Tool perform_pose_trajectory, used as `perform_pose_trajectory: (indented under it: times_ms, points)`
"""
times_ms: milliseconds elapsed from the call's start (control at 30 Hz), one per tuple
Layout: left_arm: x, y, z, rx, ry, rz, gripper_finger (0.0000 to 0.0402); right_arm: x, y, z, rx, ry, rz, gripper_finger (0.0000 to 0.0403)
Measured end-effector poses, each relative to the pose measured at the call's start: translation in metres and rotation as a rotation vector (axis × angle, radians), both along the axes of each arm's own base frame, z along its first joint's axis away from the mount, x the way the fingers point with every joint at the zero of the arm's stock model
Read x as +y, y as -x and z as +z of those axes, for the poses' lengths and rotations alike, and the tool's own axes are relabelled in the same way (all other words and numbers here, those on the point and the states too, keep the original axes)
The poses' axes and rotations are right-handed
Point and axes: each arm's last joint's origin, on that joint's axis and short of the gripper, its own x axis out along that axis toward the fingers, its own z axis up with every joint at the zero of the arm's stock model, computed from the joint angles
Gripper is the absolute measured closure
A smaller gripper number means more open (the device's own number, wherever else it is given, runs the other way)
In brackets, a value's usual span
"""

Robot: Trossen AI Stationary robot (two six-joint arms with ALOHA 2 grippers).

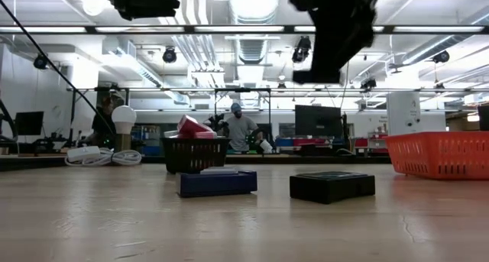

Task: Pick & Place Office items
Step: Put the right dark blue digital clock in the orange bin

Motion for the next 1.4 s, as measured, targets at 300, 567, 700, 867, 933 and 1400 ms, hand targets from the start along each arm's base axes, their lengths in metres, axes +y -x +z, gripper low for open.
perform_pose_trajectory:
  times_ms: [300, 567, 700, 867, 933, 1400]
  points:
    - [0.0, 0.0, 0.0, 0.001, 0.0, 0.0, 0.0126, -0.018, 0.048, 0.035, -0.016, 0.015, -0.381, 0.0237]
    - [0.0, 0.0, 0.0, 0.0, 0.0, 0.0, 0.0126, -0.028, 0.078, 0.04, 0.018, 0.042, -0.72, 0.023]
    - [0.0, 0.0, 0.0, 0.0, 0.0, 0.0, 0.0126, -0.03, 0.092, 0.035, 0.049, -0.005, -0.929, 0.0234]
    - [0.0, 0.0, 0.0, 0.0, 0.0, 0.0, 0.0126, -0.031, 0.102, 0.023, 0.131, -0.035, -0.977, 0.0235]
    - [0.0, 0.0, 0.0, 0.0, 0.0, 0.0, 0.0126, -0.032, 0.106, 0.017, 0.151, -0.033, -0.993, 0.0234]
    - [0.0, 0.0, 0.0, 0.001, 0.0, 0.0, 0.0126, -0.042, 0.143, -0.028, 0.081, -0.22, -1.02, 0.0234]
